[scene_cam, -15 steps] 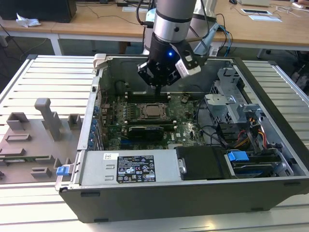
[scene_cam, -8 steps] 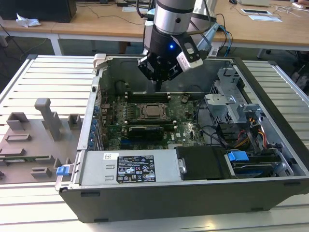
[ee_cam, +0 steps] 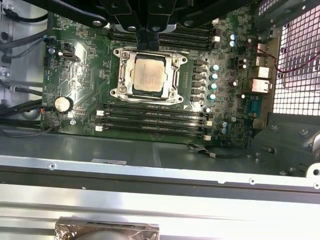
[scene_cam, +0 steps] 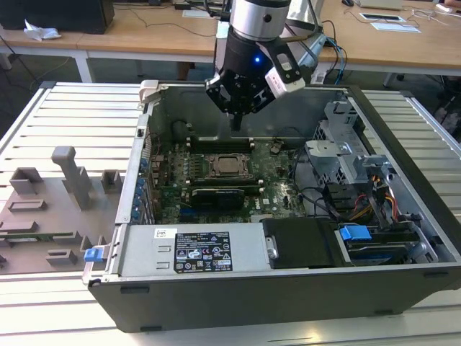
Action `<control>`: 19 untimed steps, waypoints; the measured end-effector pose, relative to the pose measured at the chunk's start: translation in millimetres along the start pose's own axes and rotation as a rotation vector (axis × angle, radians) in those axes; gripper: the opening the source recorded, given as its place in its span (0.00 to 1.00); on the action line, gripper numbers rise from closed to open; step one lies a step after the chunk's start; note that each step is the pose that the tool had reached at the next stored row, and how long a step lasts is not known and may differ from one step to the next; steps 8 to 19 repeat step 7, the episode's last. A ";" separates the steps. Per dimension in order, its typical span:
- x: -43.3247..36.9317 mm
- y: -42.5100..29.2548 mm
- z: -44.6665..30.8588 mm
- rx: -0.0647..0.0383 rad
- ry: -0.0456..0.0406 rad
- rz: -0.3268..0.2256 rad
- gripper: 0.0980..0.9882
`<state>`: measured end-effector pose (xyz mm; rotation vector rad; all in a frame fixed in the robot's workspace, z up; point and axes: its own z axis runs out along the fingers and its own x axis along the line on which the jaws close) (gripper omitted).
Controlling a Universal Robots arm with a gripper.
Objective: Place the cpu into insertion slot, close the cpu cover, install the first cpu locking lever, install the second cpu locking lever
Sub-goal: 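Install the second cpu locking lever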
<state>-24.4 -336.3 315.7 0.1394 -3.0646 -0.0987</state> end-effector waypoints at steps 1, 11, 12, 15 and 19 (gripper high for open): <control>0.0 0.0 -0.1 0.000 0.0000 0.000 0.01; 0.0 0.0 -0.2 0.000 0.0001 0.000 0.01; 0.0 0.0 -0.2 0.000 0.0001 0.000 0.01; 0.0 0.0 -0.2 0.000 0.0001 0.000 0.01; 0.0 0.0 -0.2 0.000 0.0001 0.000 0.01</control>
